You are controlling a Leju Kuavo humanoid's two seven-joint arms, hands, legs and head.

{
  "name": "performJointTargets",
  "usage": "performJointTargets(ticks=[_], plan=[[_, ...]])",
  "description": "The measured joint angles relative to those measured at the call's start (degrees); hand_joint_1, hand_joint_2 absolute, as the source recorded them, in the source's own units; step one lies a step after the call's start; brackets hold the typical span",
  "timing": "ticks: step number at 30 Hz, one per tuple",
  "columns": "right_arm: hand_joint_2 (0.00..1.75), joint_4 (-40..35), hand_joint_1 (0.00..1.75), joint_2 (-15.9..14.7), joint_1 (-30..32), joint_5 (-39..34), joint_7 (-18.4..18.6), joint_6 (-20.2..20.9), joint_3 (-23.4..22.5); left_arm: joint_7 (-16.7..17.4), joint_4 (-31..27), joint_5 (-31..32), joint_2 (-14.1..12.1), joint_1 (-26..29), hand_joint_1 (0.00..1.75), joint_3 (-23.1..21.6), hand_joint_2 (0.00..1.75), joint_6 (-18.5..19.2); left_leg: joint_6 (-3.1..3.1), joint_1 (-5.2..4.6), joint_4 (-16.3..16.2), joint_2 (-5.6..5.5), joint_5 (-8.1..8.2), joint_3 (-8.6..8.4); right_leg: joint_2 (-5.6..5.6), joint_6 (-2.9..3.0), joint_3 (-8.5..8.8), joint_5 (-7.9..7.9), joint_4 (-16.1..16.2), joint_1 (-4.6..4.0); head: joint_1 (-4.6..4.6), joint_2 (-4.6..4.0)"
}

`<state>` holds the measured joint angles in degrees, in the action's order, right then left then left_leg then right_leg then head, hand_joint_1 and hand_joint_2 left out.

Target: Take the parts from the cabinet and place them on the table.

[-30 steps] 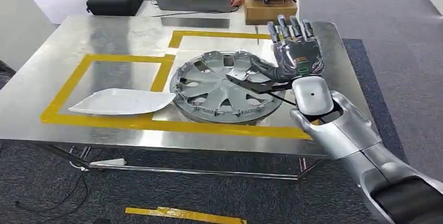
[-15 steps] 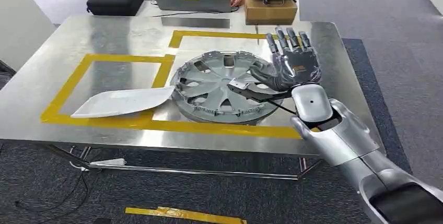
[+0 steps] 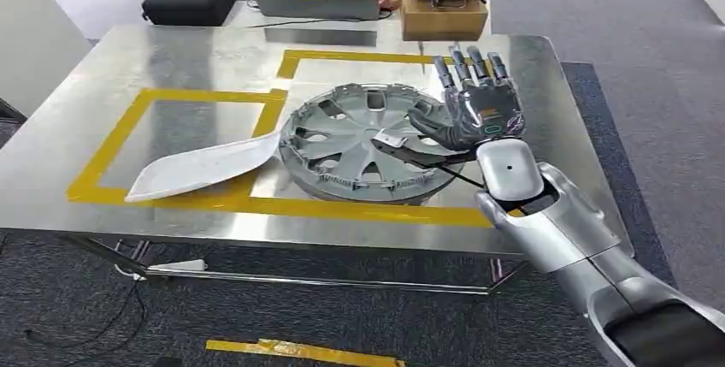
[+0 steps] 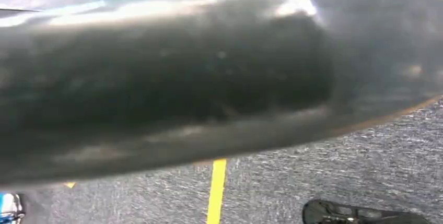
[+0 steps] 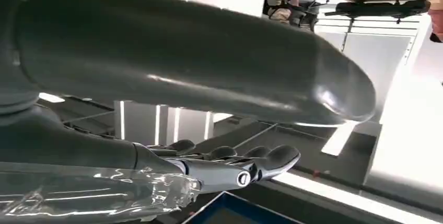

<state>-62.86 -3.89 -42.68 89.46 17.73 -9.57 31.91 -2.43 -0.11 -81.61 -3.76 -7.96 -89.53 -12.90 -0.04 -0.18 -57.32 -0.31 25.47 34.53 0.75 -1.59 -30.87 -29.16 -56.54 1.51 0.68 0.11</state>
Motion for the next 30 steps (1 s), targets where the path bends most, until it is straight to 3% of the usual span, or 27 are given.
performJointTargets(ticks=[7, 8, 9, 10, 12, 13, 14, 15, 16, 17, 18, 19, 22, 23, 24, 25, 26, 28, 29, 30], plan=[[0.0, 0.0, 0.0, 0.52, 0.15, 0.02, -0.18, 0.2, 0.07, 0.35, 0.0, -0.39, -0.09, -0.07, 0.0, 0.0, 0.0, -0.07, 1.14, -0.34, -0.12, -0.13, 0.3, 0.17, 0.27, -1.12, 0.41, 0.0, 0.53, 0.24, 0.04, 0.0], [0.0, -0.11, 0.0, 0.64, 0.23, 0.02, -0.26, 0.24, 0.07, 0.42, 0.0, -0.52, -0.13, -0.1, 0.0, 0.0, 0.0, -0.11, 1.71, 0.29, 0.74, -0.26, -0.12, -0.43, 0.19, -1.32, -0.18, -0.48, 0.37, 0.3, -0.04, 0.0], [0.0, -0.11, 0.0, 0.66, 0.21, 0.02, -0.26, 0.26, 0.04, 0.44, 0.0, -0.57, -0.04, -0.14, 0.0, 0.0, 0.0, -0.15, 1.83, 0.25, 0.93, -0.45, -0.14, -0.66, -0.08, -1.15, -0.7, -1.59, -1.26, 0.19, -0.22, 0.0], [0.0, -0.11, 0.0, 0.66, 0.17, 0.02, -0.26, 0.28, 0.04, 0.44, 0.0, -0.59, -0.04, -0.2, 0.0, 0.0, 0.0, -0.18, 1.99, 0.25, 0.92, -0.64, -0.16, -0.66, -0.35, -1.01, -2.52, -3.45, -5.07, 0.09, -0.37, 0.0], [0.0, -0.11, 0.0, 0.66, 0.74, 0.02, -0.26, 0.33, 0.07, 0.44, 0.0, -0.63, 0.09, -0.35, 0.0, 0.0, 0.0, -0.17, 2.09, 0.11, 0.89, -1.48, -0.08, -0.66, -0.58, -0.98, -8.01, -7.25, -15.3, 0.05, -0.41, 0.0], [0.0, -0.09, 0.0, 0.66, 1.11, 0.02, -0.26, 0.35, 0.07, 0.44, 0.0, -0.66, 0.09, -0.36, 0.0, 0.0, 0.0, -0.17, 2.14, 0.08, 0.85, -2.0, -0.03, -0.69, -0.59, -0.93, -9.88, -7.63, -18.2, 0.03, -0.44, 0.0], [0.0, -0.09, 0.0, 0.66, 1.42, 0.02, -0.26, 0.39, 0.09, 0.46, 0.0, -0.66, 0.09, -0.34, 0.0, 0.0, 0.0, -0.15, 2.12, 0.07, 0.85, -2.72, 0.0, -0.82, -0.6, -0.8, -10.43, -6.46, -18.23, 0.03, -0.41, 0.0], [0.0, -0.09, 0.0, 0.63, 1.51, 0.02, -0.26, 0.5, 0.05, 0.55, 0.0, -0.63, 0.11, -0.31, 0.0, 0.0, 0.0, -0.15, 2.0, 0.05, 0.83, -3.53, 0.1, -0.99, -0.73, -0.6, -9.56, -3.94, -15.45, 0.02, -0.48, 0.0], [0.0, -0.09, 0.0, 0.61, 1.47, 0.02, -0.24, 0.63, -0.07, 0.63, 0.0, -0.57, 0.11, -0.28, 0.0, 0.0, 0.0, -0.15, 1.84, 0.04, 0.8, -4.28, 0.24, -1.25, -1.2, -0.2, -7.42, -0.48, -10.17, -0.06, -0.48, 0.0], [0.0, -0.09, 0.0, 0.61, 1.34, 0.02, -0.26, 0.68, -0.04, 0.72, 0.0, -0.5, 0.15, -0.32, 0.0, 0.0, 0.0, -0.15, 1.62, 0.01, 0.74, -4.95, 0.39, -1.51, -2.51, 0.15, -5.11, 2.43, -4.77, -0.05, -0.44, 0.0], [0.0, -0.09, 0.0, 0.61, 1.35, 0.02, -0.26, 0.76, -0.02, 0.77, -0.02, -0.48, 0.35, -0.43, 0.0, 0.0, 0.0, -0.15, 1.38, 0.2, 0.74, -5.42, 0.5, -1.41, -5.34, 0.68, -3.74, 2.2, -2.2, 0.19, -0.23, 0.0], [0.0, -0.09, 0.0, 0.61, 1.38, 0.02, -0.26, 0.9, -0.02, 0.79, -0.02, -0.42, 0.26, -0.7, 0.0, 0.0, 0.0, -0.13, 0.99, 0.18, 0.38, -6.01, 0.4, -0.94, -5.55, 0.62, -2.88, 2.31, -1.08, 0.22, -0.06, 0.0], [0.0, -0.11, 0.0, 0.72, 1.37, 0.02, -0.48, 0.98, 0.09, 0.9, -0.02, -0.22, 0.26, -0.45, 0.0, 0.0, 0.0, -0.11, -0.34, 1.02, 0.65, -7.8, 0.0, -0.23, -3.94, 1.05, -2.8, 1.86, -1.04, -0.49, -0.26, 0.0], [0.0, -0.13, 0.0, 0.74, 1.33, 0.02, -0.53, 0.98, 0.04, 0.9, -0.02, -0.22, 0.11, -0.37, 0.0, 0.0, 0.0, -0.09, -0.78, 0.68, 0.71, -8.56, 0.16, -0.34, -3.06, 1.24, -2.32, 1.98, -0.27, 0.12, -0.33, 0.0], [0.0, -0.18, 0.0, 0.74, 1.28, 0.02, -0.52, 0.98, -0.04, 0.87, -0.11, -0.15, 0.46, -0.18, 0.0, 0.0, 0.0, -0.11, -1.08, 0.48, -0.22, -5.17, 0.84, 0.01, -2.3, 1.61, -1.73, 2.07, 0.14, 0.14, -0.13, 0.0], [0.0, -0.26, 0.0, 0.77, 1.13, 0.02, -0.52, 0.96, 0.02, 0.87, -0.11, -0.15, 0.17, -0.27, 0.0, 0.0, 0.0, -0.18, -1.38, 0.55, -3.15, -2.49, 2.51, 1.44, -1.56, 2.05, -1.45, 1.97, 0.26, 0.09, 0.57, 0.0], [0.0, -0.24, 0.0, 0.77, 1.11, 0.02, -0.54, 0.98, 0.0, 0.87, -0.11, -0.15, 0.09, -0.52, 0.0, 0.0, 0.0, -0.17, -1.7, 0.68, -7.67, -1.1, 4.49, 3.75, -0.81, 2.18, -1.23, 1.83, 0.25, -0.01, 0.48, 0.0], [0.0, -0.24, 0.0, 0.76, 1.43, 0.02, -0.61, 1.01, 0.02, 0.87, -0.11, -0.13, 0.07, -0.69, 0.0, 0.0, 0.0, -0.17, -2.15, 1.0, -15.76, -0.18, 7.04, 8.41, 0.84, 2.3, -0.99, 1.47, 0.22, -0.11, 0.52, 0.0], [0.0, -0.24, 0.0, 0.79, 1.55, 0.02, -0.61, 1.01, 0.11, 0.87, -0.13, -0.11, 0.15, -0.59, 0.0, 0.0, 0.0, -0.15, -2.27, 1.15, -16.6, -0.12, 6.55, 9.19, 1.54, 2.27, -0.85, 1.29, 0.2, -0.1, 0.59, 0.0], [0.0, -0.24, 0.0, 0.79, 1.63, 0.02, -0.61, 1.01, 0.11, 0.87, -0.11, -0.04, 0.17, -0.46, 0.0, 0.0, 0.0, -0.15, -2.38, 1.3, -15.02, -0.04, 4.8, 8.65, 2.23, 2.15, -0.63, 1.08, 0.18, -0.1, 0.55, 0.0]])
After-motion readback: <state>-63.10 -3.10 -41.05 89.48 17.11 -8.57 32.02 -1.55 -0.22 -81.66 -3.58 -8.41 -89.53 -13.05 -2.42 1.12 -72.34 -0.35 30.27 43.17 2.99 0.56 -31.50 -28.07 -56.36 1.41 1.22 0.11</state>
